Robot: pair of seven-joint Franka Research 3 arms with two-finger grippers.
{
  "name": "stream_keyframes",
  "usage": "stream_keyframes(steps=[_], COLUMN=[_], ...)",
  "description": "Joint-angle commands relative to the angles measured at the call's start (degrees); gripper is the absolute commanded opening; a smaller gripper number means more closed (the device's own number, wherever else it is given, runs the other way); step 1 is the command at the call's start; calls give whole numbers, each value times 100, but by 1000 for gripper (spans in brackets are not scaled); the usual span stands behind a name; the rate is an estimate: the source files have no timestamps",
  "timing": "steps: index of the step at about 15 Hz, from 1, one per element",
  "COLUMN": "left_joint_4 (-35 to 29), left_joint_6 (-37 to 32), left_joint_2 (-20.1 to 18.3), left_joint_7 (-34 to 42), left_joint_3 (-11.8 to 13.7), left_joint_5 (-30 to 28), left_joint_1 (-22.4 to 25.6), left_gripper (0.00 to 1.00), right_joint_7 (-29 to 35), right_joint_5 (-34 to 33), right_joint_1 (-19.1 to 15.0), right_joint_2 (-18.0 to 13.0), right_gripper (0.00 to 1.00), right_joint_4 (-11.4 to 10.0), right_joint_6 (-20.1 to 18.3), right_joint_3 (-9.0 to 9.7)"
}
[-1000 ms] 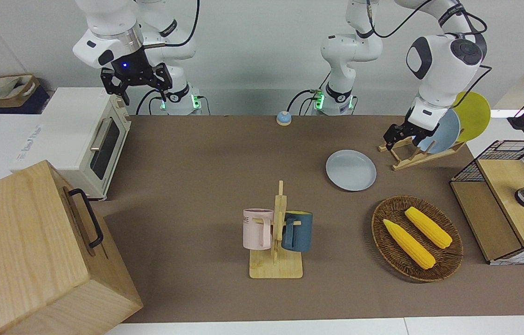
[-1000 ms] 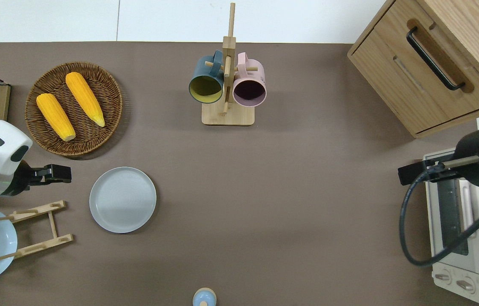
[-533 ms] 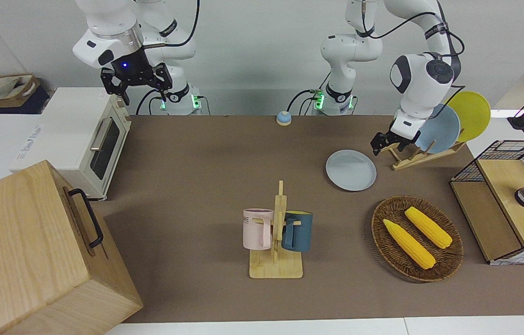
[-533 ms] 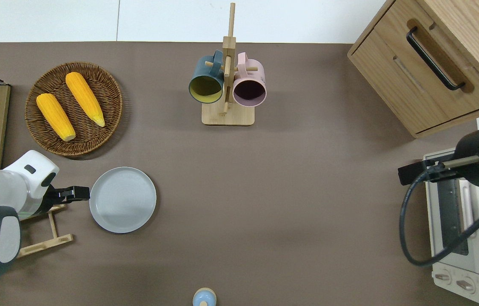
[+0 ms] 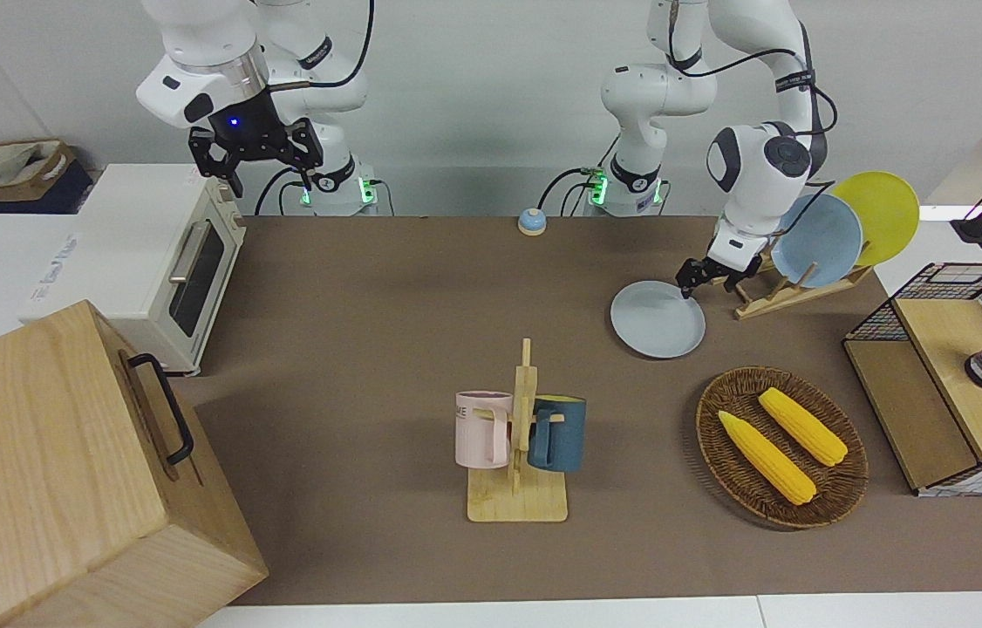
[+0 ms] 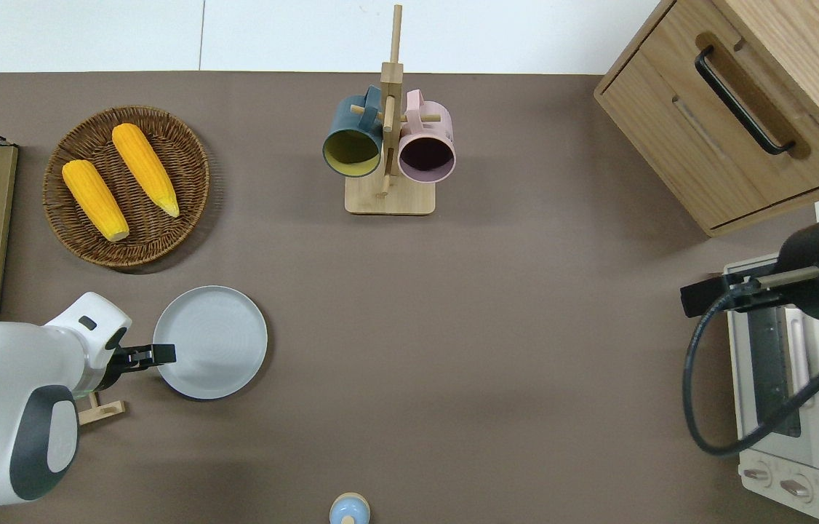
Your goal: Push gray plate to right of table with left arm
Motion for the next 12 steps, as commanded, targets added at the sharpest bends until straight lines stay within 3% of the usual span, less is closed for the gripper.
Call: stream_keyframes(steps=[1,6,7,8,11,12], left_joint_4=[-272,-290,-290,-290,-290,-290], left_joint_6=[505,734,735,708,734,743], left_joint_2=[146,322,331,314,322,331], left_joint_7=[-49,-49,-58,-58,-58,-58], left_joint_3=[29,29,29,29,29,29], left_joint_5=[-112,-113,-113,-121,-121,-121], left_joint_1=[-59,-59,-59,-59,-59,-59], left_gripper=[995,968,798,536,187,119], right_joint_7=[74,74,74,74,74,74], right_joint_5=[33,33,25,33,33,33], right_joint_1=[-113,-113,-113,-113,-113,-113], right_joint_2=[-17,-17,-17,-17,-17,-17], right_gripper=[983,983,983,983,983,983], right_joint_4=[50,50,50,50,50,50], right_joint_6=[-89,-89,-89,-89,-89,-89], right_joint_3=[97,88,96,97,96,88])
